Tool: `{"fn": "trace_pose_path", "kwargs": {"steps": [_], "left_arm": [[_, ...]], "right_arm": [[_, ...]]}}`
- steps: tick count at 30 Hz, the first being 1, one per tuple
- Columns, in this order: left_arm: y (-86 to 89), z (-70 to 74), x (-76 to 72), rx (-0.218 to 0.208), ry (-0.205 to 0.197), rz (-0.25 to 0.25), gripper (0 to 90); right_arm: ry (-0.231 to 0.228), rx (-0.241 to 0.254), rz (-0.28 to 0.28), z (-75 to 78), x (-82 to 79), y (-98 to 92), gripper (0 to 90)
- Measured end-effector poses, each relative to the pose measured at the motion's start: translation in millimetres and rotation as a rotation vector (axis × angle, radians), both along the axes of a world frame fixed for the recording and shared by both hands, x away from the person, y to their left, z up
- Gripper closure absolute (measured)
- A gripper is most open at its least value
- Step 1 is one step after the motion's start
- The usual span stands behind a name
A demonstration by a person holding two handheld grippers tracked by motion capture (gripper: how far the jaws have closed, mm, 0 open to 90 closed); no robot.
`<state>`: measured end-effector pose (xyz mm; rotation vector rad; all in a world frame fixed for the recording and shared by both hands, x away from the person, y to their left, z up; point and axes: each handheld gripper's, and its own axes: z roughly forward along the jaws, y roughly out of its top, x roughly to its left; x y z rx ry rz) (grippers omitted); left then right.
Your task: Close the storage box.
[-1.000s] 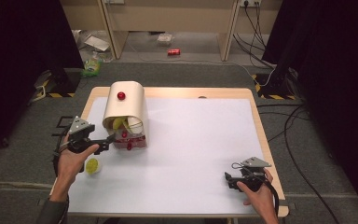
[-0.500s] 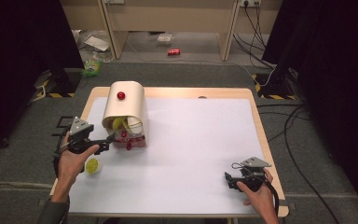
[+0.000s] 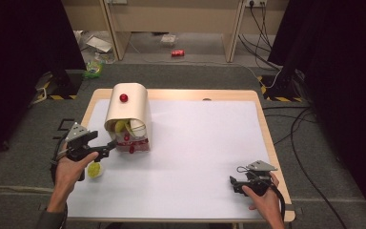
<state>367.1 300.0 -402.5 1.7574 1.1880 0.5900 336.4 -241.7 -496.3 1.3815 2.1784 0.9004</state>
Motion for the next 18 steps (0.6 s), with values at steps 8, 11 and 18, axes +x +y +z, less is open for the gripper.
{"fn": "trace_pose_path", "kwargs": {"steps": [8, 11, 18], "left_arm": [[-1.1, -0.9, -3.7, -0.002, 0.001, -0.003, 15.1], [-1.6, -0.4, -5.7, 0.0, 0.002, -0.004, 15.1], [-1.3, 0.5, -10.3, -0.008, -0.001, -0.01, 15.1]], "right_arm": [[-0.003, -0.002, 0.004, -0.1, 0.1, -0.3, 7.4], [-0.003, -0.002, 0.004, -0.1, 0.1, -0.3, 7.3], [-0.001, -0.001, 0.001, -0.1, 0.0, -0.2, 7.3]]}}
